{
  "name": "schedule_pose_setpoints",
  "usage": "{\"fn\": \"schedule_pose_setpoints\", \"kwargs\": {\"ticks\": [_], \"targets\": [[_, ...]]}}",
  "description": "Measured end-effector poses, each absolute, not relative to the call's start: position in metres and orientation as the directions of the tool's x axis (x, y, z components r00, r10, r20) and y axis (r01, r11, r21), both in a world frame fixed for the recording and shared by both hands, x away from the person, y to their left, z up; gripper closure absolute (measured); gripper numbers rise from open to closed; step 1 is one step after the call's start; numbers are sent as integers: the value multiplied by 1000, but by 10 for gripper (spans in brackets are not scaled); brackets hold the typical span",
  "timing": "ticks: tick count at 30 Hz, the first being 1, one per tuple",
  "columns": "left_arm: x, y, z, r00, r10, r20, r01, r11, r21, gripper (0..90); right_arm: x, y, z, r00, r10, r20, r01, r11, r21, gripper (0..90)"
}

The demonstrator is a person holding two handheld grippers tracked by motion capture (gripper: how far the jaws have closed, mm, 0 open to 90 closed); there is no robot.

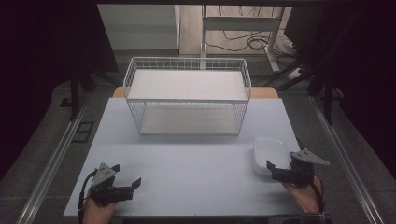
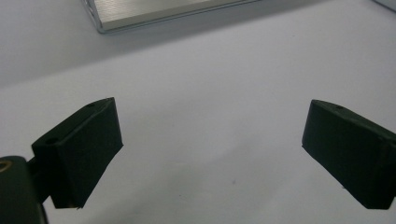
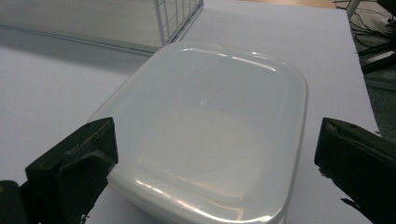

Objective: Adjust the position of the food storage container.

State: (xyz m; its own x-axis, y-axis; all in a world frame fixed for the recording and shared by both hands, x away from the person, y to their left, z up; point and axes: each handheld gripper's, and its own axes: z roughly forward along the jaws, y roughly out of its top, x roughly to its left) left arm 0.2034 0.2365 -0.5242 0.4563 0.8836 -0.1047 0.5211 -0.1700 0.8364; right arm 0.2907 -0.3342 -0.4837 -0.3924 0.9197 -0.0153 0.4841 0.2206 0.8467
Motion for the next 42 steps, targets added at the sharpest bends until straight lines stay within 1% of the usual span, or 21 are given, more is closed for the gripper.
{"fn": "schedule_pose_setpoints", "kwargs": {"ticks": [6, 7, 8, 10, 11, 13, 14, 15, 16, 19, 24, 28, 31, 33, 38, 42], "targets": [[204, 236, -525, 453, 886, -101, 524, -173, 834, 46, 295, -337, -477, -380, 925, -13, 499, 218, 839, 0], [204, 237, -525, 453, 885, -109, 529, -168, 832, 46, 296, -338, -473, -379, 925, -12, 509, 219, 833, 39], [204, 237, -525, 453, 885, -111, 530, -167, 831, 46, 297, -338, -472, -381, 925, -10, 513, 220, 830, 55], [204, 237, -525, 452, 885, -110, 530, -167, 831, 46, 299, -339, -470, -381, 925, -13, 514, 223, 828, 115], [204, 237, -525, 452, 885, -110, 530, -167, 831, 46, 300, -341, -468, -387, 922, -6, 516, 222, 827, 163], [204, 237, -525, 453, 884, -111, 531, -168, 831, 46, 302, -343, -468, -385, 923, -5, 517, 220, 827, 212], [204, 237, -525, 453, 884, -111, 531, -168, 831, 46, 302, -343, -468, -385, 923, -5, 517, 220, 827, 212], [204, 237, -526, 454, 884, -112, 531, -168, 830, 46, 305, -345, -467, -381, 925, 2, 521, 213, 827, 257], [205, 237, -526, 455, 883, -113, 532, -168, 830, 46, 306, -346, -466, -378, 926, 2, 523, 212, 826, 277], [205, 236, -526, 456, 883, -110, 529, -170, 831, 46, 311, -349, -464, -380, 925, -9, 523, 223, 822, 372], [205, 236, -526, 457, 883, -109, 527, -171, 832, 44, 319, -355, -459, -382, 924, -18, 520, 232, 822, 576], [205, 235, -526, 466, 879, -104, 521, -177, 835, 44, 329, -361, -458, -398, 917, -16, 545, 251, 800, 711], [205, 234, -526, 470, 877, -99, 521, -185, 833, 42, 336, -368, -456, -383, 924, -5, 554, 234, 799, 827], [205, 234, -527, 468, 878, -100, 522, -184, 833, 41, 340, -372, -455, -371, 929, -8, 556, 229, 799, 886], [206, 235, -527, 461, 881, -111, 526, -170, 834, 35, 346, -378, -456, -336, 942, -23, 565, 221, 795, 891], [206, 236, -527, 460, 880, -117, 523, -162, 837, 34, 353, -382, -471, -325, 946, -12, 597, 215, 773, 891]]}}
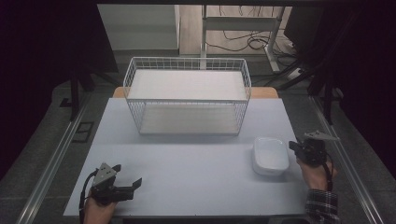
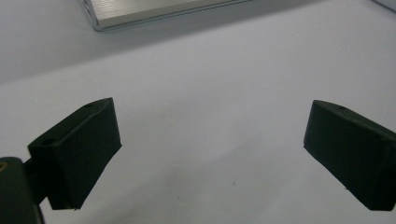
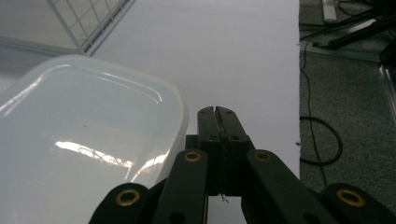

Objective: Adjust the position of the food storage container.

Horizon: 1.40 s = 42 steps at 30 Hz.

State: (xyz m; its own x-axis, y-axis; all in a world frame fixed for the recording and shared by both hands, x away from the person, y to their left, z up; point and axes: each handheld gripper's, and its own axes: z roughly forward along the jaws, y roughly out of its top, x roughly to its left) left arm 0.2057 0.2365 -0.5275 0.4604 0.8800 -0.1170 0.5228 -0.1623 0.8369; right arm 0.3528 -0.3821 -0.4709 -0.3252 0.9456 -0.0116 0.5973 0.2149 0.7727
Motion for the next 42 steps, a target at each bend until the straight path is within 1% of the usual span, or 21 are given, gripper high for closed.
{"fn": "schedule_pose_setpoints", "kwargs": {"ticks": [5, 9, 12, 16, 18, 21, 29, 38, 42], "targets": [[206, 236, -528, 465, 877, -117, 523, -166, 836, 34, 357, -382, -476, -341, 939, 32, 607, 194, 771, 891], [206, 236, -528, 466, 878, -114, 523, -169, 836, 34, 358, -376, -476, -351, 936, 26, 605, 205, 770, 891], [206, 236, -528, 467, 877, -116, 524, -168, 835, 34, 360, -372, -477, -364, 930, 47, 606, 198, 770, 891], [206, 236, -529, 470, 875, -116, 528, -173, 832, 34, 360, -365, -480, -404, 911, 80, 598, 197, 777, 889], [206, 236, -529, 472, 874, -116, 527, -175, 831, 34, 360, -362, -480, -408, 909, 82, 600, 200, 775, 889], [206, 236, -529, 475, 872, -121, 527, -171, 833, 35, 360, -351, -480, -446, 891, 86, 593, 222, 774, 888], [205, 237, -529, 490, 863, -127, 500, -159, 852, 50, 356, -325, -481, -504, 858, 98, 592, 261, 762, 883], [206, 237, -529, 491, 865, -102, 485, -173, 857, 56, 352, -296, -482, -560, 823, 97, 581, 306, 754, 888], [205, 235, -528, 493, 865, -91, 485, -187, 854, 55, 348, -276, -482, -594, 797, 103, 578, 335, 744, 888]]}}
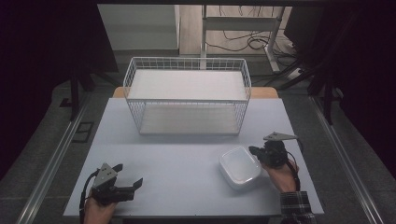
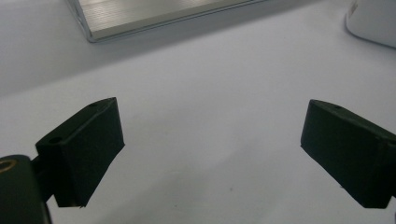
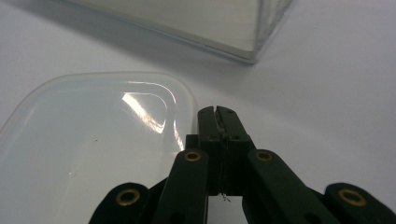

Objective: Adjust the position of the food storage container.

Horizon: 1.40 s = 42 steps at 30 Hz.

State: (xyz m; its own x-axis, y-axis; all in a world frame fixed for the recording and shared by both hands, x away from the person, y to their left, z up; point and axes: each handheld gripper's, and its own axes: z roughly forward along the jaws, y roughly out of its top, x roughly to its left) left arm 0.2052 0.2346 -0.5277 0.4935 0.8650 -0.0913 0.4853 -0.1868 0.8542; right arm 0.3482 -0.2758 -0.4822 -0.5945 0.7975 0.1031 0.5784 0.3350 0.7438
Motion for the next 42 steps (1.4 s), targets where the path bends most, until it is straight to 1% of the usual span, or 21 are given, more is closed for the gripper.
{"fn": "schedule_pose_setpoints", "kwargs": {"ticks": [5, 8, 10, 13, 14, 17, 20, 23, 26, 30, 32, 35, 39, 42], "targets": [[205, 233, -527, 503, 859, -97, 488, -190, 852, 53, 343, -255, -483, -634, 767, 98, 560, 368, 743, 888], [204, 232, -525, 508, 855, -104, 488, -187, 853, 52, 340, -246, -484, -654, 748, 115, 557, 372, 743, 888], [204, 232, -525, 504, 856, -111, 493, -181, 851, 52, 338, -244, -484, -663, 741, 104, 547, 385, 743, 877], [204, 233, -524, 504, 853, -135, 507, -166, 846, 51, 337, -247, -482, -658, 749, 75, 541, 401, 739, 864], [204, 233, -524, 502, 853, -141, 511, -162, 844, 45, 334, -253, -480, -646, 762, 51, 535, 405, 742, 864], [204, 232, -524, 503, 853, -142, 516, -163, 841, 37, 327, -267, -474, -619, 784, 44, 538, 383, 751, 888], [203, 233, -523, 511, 846, -151, 507, -155, 848, 27, 310, -278, -470, -610, 791, 56, 539, 361, 761, 891], [203, 233, -523, 502, 853, -141, 506, -158, 848, 35, 287, -288, -469, -595, 803, 31, 534, 366, 762, 892], [203, 233, -524, 503, 854, -132, 511, -170, 843, 39, 270, -294, -469, -583, 812, 36, 544, 357, 759, 892], [204, 230, -526, 511, 854, -97, 504, -206, 839, 32, 250, -293, -478, -604, 792, 86, 585, 368, 723, 891], [204, 229, -527, 515, 852, -94, 507, -214, 835, 32, 245, -288, -484, -617, 780, 105, 605, 385, 697, 891], [205, 229, -526, 513, 853, -94, 508, -214, 834, 32, 244, -280, -490, -640, 761, 107, 607, 416, 677, 890], [206, 228, -526, 517, 849, -108, 515, -208, 831, 43, 252, -276, -490, -647, 753, 115, 604, 415, 681, 889], [208, 225, -525, 525, 847, -86, 518, -238, 822, 64, 262, -275, -491, -648, 752, 121, 604, 411, 683, 889]]}}
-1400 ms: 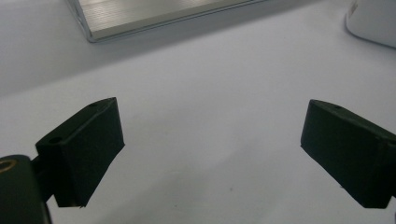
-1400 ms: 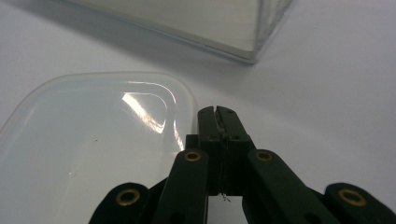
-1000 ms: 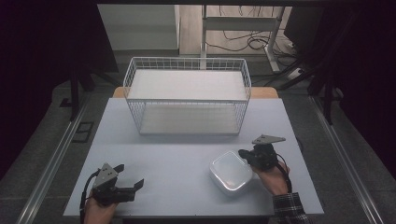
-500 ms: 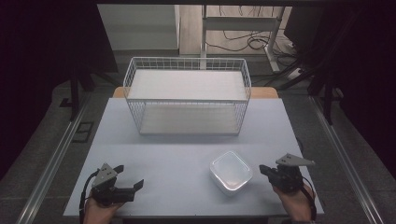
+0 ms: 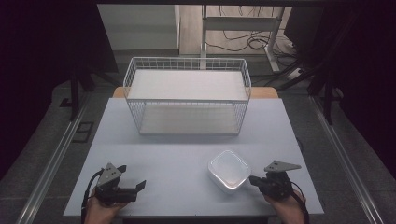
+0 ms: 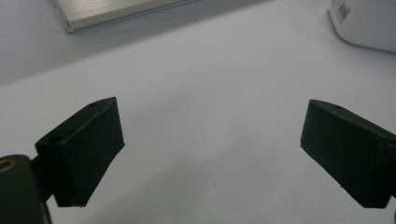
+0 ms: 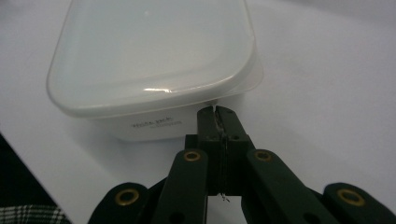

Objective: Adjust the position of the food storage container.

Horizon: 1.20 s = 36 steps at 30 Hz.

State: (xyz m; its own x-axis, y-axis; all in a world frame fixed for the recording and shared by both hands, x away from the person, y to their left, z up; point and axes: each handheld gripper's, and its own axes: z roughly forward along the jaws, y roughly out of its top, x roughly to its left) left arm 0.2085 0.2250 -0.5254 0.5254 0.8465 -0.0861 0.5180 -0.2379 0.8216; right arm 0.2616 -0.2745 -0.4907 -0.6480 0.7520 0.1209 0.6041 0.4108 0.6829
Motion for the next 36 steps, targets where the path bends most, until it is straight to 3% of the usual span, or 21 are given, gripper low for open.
{"fn": "schedule_pose_setpoints", "kwargs": {"ticks": [9, 13, 16, 21, 24, 29, 36], "targets": [[231, 214, -523, 567, 812, -135, 524, -229, 820, 159, 288, -261, -492, -649, 754, 104, 594, 417, 688, 889], [247, 201, -523, 588, 797, -139, 532, -251, 809, 273, 298, -254, -494, -659, 745, 110, 590, 420, 689, 889], [257, 187, -522, 613, 779, -133, 526, -277, 804, 414, 304, -247, -496, -666, 737, 115, 586, 422, 691, 889], [272, 160, -518, 668, 728, -156, 520, -306, 797, 752, 312, -233, -498, -683, 721, 119, 580, 436, 688, 889], [278, 145, -518, 686, 712, -146, 510, -329, 795, 897, 314, -223, -499, -699, 706, 115, 568, 450, 689, 889], [277, 135, -519, 694, 713, -99, 496, -375, 783, 900, 318, -205, -499, -725, 678, 118, 551, 468, 691, 890], [277, 139, -521, 683, 720, -120, 512, -356, 782, 899, 328, -181, -499, -744, 659, 108, 534, 490, 690, 889]]}}
